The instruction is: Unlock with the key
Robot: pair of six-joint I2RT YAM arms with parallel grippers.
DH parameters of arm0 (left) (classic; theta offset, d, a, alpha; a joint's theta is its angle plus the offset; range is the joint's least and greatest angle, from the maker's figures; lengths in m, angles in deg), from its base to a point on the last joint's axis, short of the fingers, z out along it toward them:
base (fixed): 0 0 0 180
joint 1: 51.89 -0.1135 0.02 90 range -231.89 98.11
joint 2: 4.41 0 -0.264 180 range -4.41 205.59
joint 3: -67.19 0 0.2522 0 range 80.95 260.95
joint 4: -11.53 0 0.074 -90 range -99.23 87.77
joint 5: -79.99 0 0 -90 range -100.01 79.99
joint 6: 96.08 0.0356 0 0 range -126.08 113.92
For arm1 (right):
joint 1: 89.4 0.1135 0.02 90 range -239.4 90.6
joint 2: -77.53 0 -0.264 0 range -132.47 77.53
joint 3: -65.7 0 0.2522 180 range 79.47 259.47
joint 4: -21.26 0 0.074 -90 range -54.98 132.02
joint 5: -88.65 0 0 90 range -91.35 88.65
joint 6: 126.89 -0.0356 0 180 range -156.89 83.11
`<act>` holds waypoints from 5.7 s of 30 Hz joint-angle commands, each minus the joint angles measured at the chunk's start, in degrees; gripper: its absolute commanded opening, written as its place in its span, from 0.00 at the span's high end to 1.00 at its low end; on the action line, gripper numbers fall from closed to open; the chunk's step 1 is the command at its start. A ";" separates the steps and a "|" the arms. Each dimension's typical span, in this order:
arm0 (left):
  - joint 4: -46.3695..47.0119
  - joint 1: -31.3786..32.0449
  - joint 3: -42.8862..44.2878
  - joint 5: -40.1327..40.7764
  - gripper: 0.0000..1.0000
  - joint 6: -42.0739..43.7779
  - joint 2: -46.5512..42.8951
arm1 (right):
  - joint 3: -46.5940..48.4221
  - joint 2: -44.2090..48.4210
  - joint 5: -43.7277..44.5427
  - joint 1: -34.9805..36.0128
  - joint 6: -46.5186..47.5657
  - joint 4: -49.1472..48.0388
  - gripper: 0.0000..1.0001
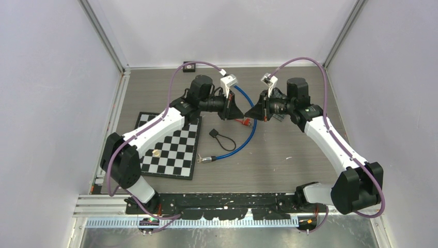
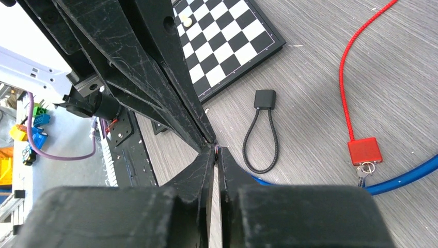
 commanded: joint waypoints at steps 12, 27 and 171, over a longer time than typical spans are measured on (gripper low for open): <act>6.66 -0.18 -7.70 -6.16 1.00 5.27 -8.54 | -1.70 4.38 -6.05 -2.97 2.30 -1.67 0.39; 24.98 -0.12 -14.94 -15.49 1.00 -0.85 -9.56 | -5.58 1.45 -19.01 -0.01 -6.25 -13.28 0.41; -43.77 0.88 8.87 19.64 0.34 102.16 22.10 | -7.06 11.99 3.72 3.38 29.46 20.34 1.00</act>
